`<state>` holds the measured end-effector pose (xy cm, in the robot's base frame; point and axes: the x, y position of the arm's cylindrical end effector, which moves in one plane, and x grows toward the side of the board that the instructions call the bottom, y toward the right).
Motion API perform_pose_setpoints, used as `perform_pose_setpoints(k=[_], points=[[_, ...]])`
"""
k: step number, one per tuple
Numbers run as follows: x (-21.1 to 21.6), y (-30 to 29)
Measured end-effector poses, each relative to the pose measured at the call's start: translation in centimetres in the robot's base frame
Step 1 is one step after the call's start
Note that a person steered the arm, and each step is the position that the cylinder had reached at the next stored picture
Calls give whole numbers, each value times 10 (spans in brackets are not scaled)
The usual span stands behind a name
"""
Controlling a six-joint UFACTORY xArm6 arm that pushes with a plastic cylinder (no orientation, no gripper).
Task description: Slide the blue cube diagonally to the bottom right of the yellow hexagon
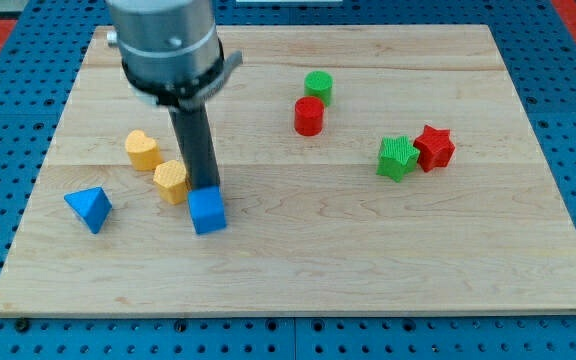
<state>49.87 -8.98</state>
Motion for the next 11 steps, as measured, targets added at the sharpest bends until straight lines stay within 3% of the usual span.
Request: perform_pose_setpoints(k=[1, 2, 4, 5, 6, 7, 9, 10, 11], points=[[36, 26], [7, 8], [51, -35], [34, -36], [79, -65], [119, -39], [72, 69], [116, 112], [47, 202]])
